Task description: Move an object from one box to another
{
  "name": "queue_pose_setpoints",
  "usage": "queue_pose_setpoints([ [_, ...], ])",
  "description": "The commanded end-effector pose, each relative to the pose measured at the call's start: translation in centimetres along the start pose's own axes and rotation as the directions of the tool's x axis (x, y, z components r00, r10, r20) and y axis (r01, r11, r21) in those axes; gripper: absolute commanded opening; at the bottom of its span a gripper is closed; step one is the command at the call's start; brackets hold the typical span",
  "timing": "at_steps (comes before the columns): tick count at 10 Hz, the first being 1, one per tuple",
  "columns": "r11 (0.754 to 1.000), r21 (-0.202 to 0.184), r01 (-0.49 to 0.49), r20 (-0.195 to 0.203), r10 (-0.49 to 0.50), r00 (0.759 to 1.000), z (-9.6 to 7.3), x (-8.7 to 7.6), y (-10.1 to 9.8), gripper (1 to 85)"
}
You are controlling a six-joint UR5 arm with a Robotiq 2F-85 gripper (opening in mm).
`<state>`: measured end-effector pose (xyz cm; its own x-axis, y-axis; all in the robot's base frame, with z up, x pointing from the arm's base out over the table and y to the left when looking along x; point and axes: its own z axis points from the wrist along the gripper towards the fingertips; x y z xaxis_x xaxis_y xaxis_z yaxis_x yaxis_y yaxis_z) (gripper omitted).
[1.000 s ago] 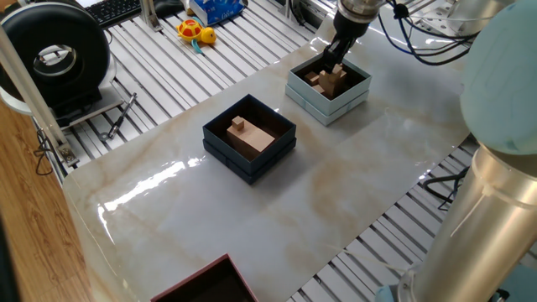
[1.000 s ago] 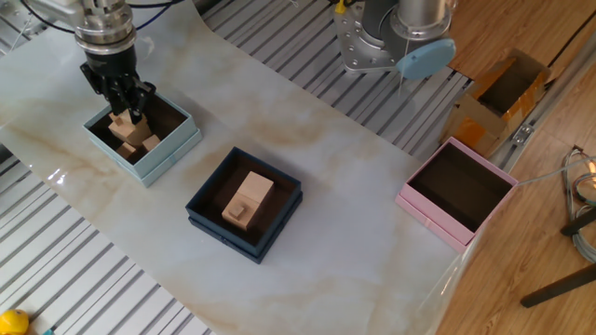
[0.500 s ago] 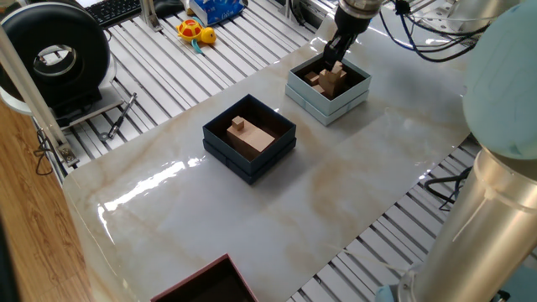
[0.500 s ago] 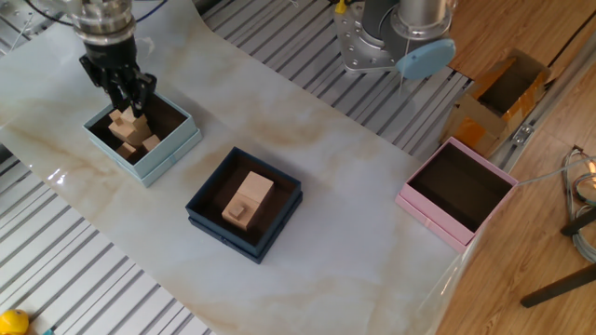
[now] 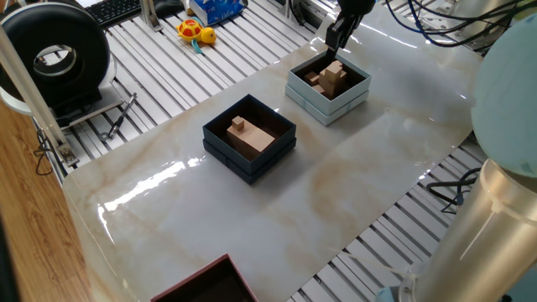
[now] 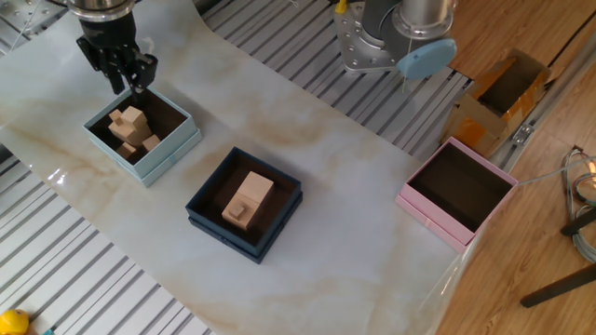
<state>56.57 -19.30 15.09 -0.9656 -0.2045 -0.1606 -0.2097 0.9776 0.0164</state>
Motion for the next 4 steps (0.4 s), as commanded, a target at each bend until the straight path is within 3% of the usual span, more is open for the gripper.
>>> queue_pose_setpoints([
  [1, 1.0, 0.02, -0.002, 0.012, 0.002, 1.0, -1.02, -0.48, -0.23, 38.0],
  [4, 1.0, 0.008, 0.004, 0.015, -0.004, 1.0, -0.93, -0.65, 0.03, 36.0],
])
